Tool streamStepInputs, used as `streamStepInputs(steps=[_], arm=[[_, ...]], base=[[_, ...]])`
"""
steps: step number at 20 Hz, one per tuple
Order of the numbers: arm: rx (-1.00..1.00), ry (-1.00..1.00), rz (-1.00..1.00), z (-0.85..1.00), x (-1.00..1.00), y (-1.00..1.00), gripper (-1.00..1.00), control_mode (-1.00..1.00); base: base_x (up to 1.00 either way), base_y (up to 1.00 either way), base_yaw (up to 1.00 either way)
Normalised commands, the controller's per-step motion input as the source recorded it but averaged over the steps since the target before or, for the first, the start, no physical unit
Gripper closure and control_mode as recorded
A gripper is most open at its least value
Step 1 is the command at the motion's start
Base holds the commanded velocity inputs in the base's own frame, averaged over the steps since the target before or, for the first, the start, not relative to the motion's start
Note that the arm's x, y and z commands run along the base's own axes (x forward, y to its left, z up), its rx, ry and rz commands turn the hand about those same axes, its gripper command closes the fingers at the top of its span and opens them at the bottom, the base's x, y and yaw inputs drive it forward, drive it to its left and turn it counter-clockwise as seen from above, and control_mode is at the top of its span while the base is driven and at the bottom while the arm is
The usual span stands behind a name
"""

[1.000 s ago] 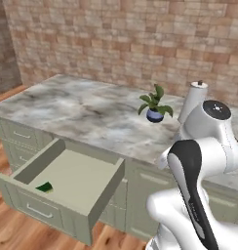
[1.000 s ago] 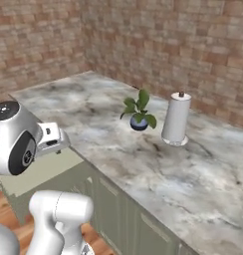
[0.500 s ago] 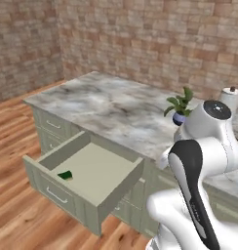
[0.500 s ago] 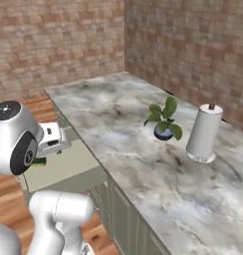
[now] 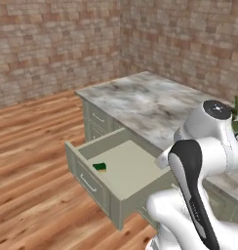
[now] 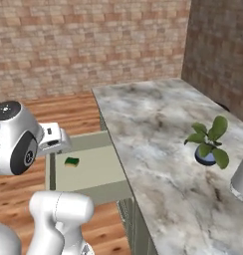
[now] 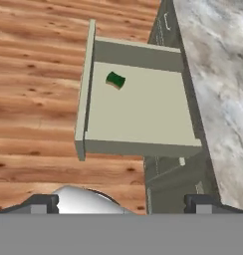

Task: Restock the sink supplies by placing the sponge and soap dispenser on the counter and next to the sink. Make sure the soap dispenser is upright.

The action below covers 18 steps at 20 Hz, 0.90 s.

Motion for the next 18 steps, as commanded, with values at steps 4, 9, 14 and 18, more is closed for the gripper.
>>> streamStepInputs(steps=[4,9,14,18], arm=[[0.00,0.00,0.00,0.00,0.00,0.00,-1.00,1.00],[0.00,0.00,0.40,-0.07,0.60,-0.03,-1.00,-1.00],[0.00,0.07,0.39,-0.19,1.00,0.01,-1.00,-1.00],[-0.02,0.16,0.31,-0.29,0.98,0.13,-1.00,-1.00]], base=[[0.07,0.00,0.39],[0.00,0.00,0.00],[0.00,0.00,0.00],[0.00,0.00,0.00]])
